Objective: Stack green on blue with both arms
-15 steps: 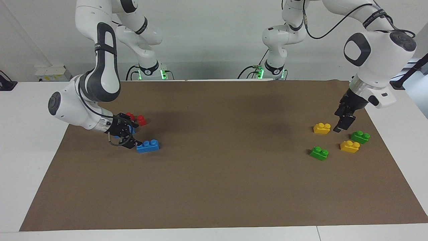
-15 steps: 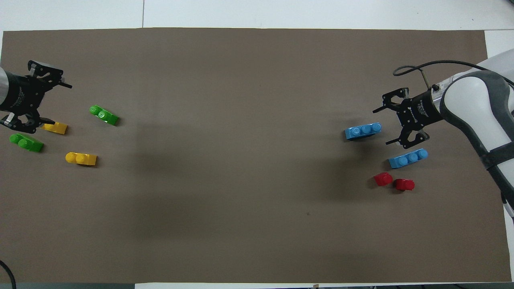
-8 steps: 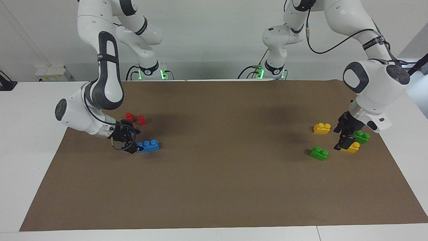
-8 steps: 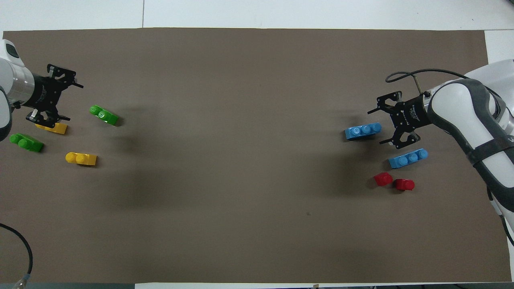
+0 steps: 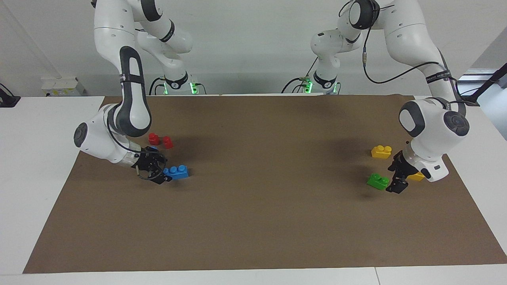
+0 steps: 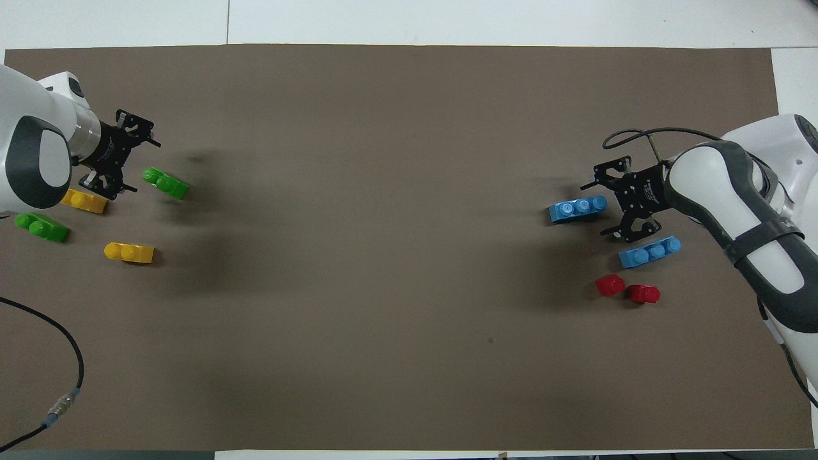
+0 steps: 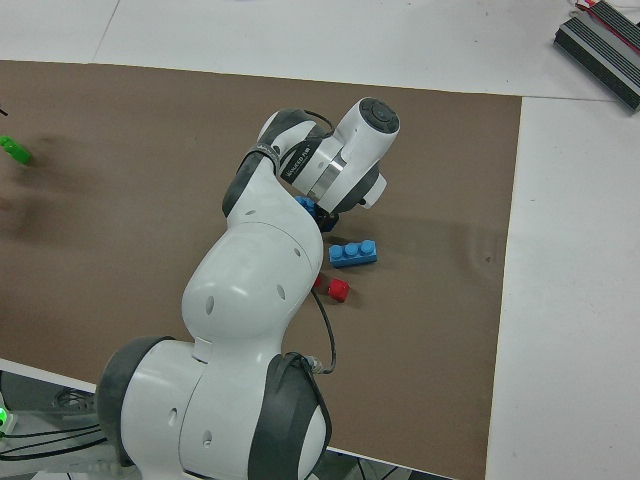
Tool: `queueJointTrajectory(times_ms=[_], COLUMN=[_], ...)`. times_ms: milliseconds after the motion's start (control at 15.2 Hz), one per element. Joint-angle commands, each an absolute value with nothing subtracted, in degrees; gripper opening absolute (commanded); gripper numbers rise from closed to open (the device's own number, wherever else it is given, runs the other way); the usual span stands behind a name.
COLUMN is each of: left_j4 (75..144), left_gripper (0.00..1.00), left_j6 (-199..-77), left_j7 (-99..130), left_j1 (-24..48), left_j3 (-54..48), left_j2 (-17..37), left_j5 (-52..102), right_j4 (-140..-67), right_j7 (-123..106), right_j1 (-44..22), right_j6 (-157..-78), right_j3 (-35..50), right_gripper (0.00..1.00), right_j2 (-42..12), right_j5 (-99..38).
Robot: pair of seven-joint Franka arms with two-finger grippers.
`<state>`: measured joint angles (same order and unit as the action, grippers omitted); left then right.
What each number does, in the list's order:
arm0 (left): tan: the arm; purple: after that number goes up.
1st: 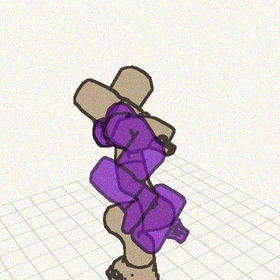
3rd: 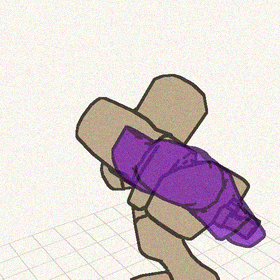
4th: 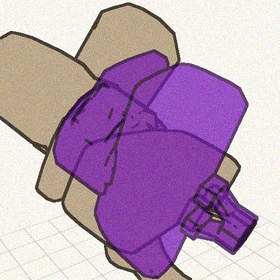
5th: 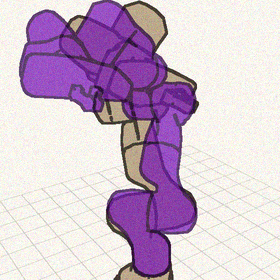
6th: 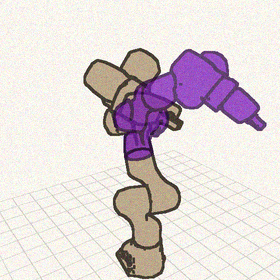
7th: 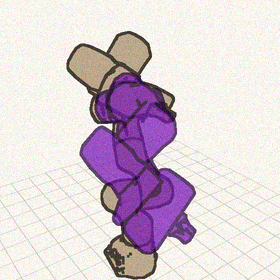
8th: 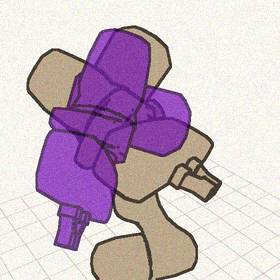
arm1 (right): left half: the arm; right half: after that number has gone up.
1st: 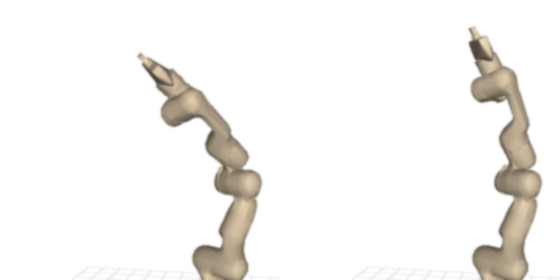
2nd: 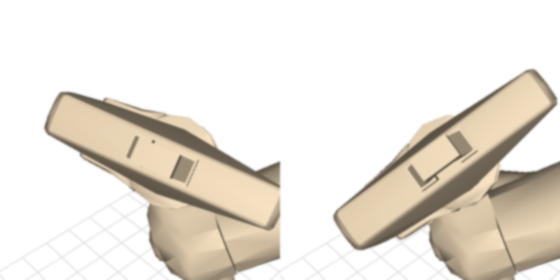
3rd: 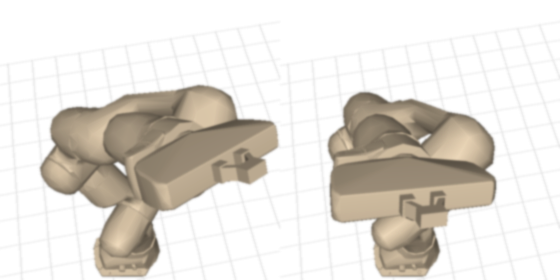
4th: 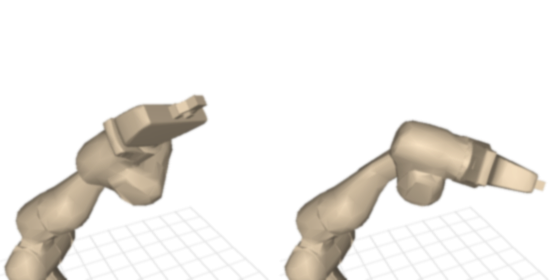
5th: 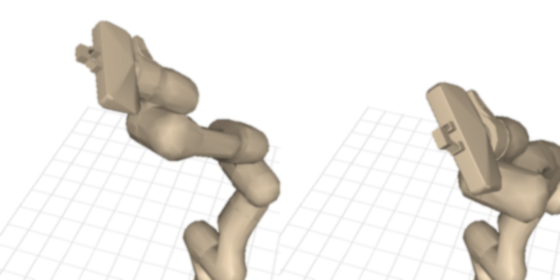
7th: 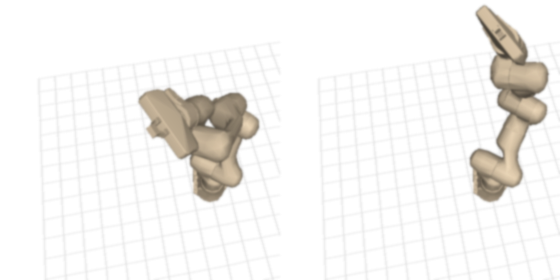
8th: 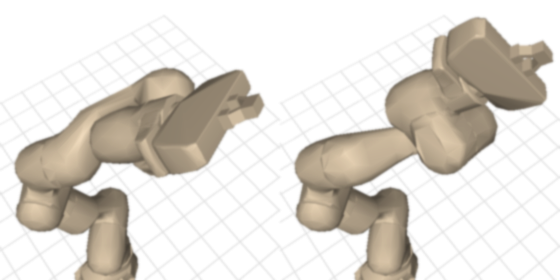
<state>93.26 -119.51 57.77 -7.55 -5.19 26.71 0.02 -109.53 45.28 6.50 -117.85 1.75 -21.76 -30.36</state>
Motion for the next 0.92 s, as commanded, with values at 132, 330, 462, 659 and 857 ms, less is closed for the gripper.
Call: queueJointTrajectory(times_ms=[132,330,462,659,857], left_j4=[93.3,98.0,100.6,100.4,99.7], left_gripper=[1.00,1.00,1.00,1.00,0.99], left_j6=[-122.2,-126.4,-128.9,-128.2,-127.5], left_j7=[58.3,58.4,58.4,58.4,58.4], left_j1=[-7.0,-7.0,-7.0,-7.0,-7.0], left_j3=[-4.9,-4.9,-4.8,-4.8,-4.8], left_j2=[27.8,27.2,26.8,26.8,26.8], left_j5=[-1.3,-1.4,-1.4,-1.4,-1.8], right_j4=[-111.6,-111.9,-111.9,-109.2,-104.0], right_j7=[42.9,42.9,42.9,43.0,43.3], right_j1=[7.2,9.2,9.6,9.8,9.1], right_j6=[-122.3,-122.3,-121.8,-119.3,-113.8], right_j3=[2.2,2.2,2.2,2.2,2.0], right_gripper=[1.00,0.94,0.65,0.00,0.00], right_j2=[-22.0,-21.9,-21.9,-22.0,-21.9], right_j5=[-34.2,-34.2,-34.2,-33.9,-33.0])
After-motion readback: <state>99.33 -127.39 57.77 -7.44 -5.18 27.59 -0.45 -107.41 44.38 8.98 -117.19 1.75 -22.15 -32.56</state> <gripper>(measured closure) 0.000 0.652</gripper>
